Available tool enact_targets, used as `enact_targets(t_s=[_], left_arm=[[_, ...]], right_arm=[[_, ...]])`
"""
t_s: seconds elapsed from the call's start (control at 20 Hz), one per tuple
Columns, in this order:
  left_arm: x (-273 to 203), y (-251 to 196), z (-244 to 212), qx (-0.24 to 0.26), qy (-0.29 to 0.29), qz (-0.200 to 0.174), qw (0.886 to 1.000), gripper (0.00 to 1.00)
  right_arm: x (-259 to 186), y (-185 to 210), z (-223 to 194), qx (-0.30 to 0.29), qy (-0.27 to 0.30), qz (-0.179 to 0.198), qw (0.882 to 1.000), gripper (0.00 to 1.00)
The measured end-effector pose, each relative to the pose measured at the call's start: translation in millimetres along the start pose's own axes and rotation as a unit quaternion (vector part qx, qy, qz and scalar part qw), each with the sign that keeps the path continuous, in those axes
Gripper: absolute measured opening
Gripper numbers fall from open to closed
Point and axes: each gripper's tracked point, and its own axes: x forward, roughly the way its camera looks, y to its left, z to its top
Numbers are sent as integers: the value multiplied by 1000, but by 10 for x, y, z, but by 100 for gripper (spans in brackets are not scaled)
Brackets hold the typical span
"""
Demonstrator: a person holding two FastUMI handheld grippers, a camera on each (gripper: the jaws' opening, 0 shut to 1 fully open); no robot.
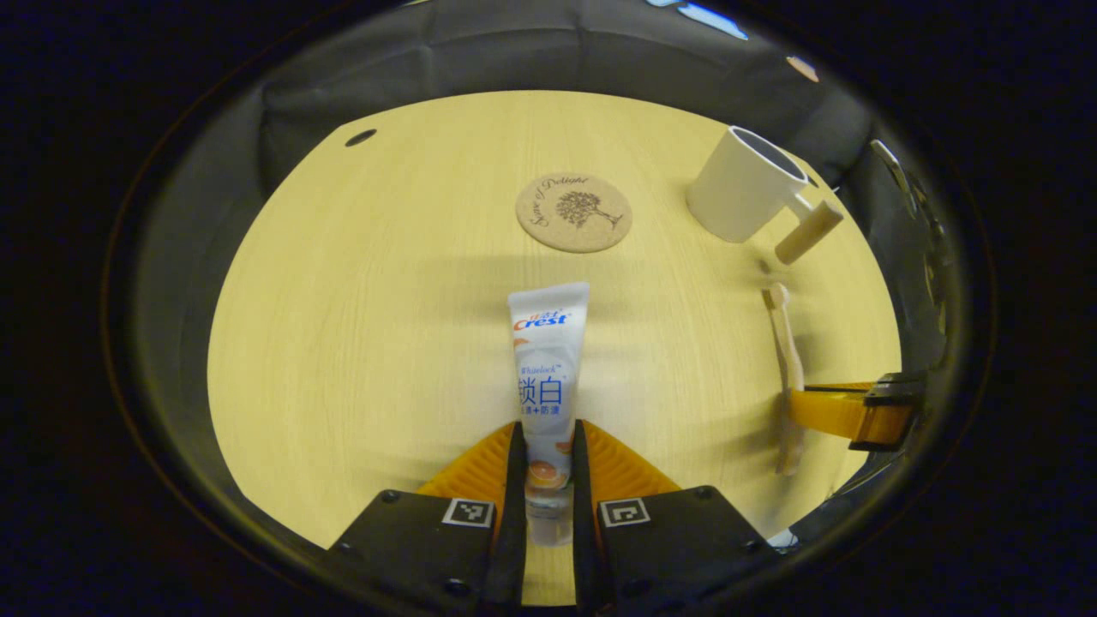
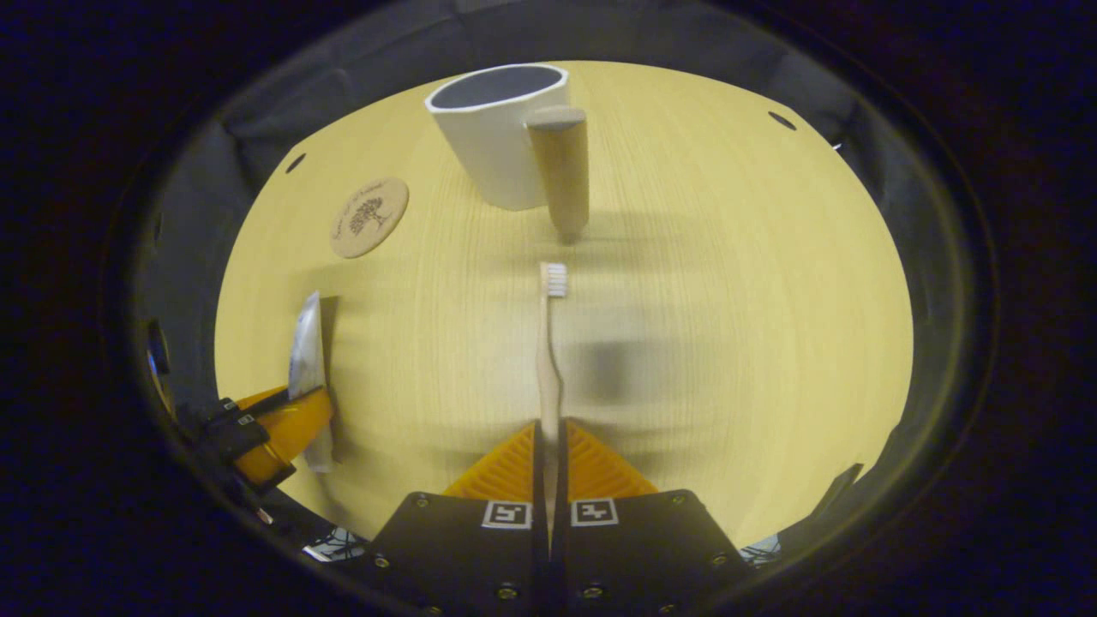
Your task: Put the toothbrush and toothpaste on the desktop into the cup, then pick up the cup and place it on the coaster on the desktop.
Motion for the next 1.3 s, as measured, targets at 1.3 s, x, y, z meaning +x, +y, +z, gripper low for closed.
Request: enact_targets(t_s=[1.3], left_arm=[[-930, 273, 344, -35, -89, 9, 995, 31]], right_arm=[[-848, 274, 2767, 79, -313, 86, 943, 2]])
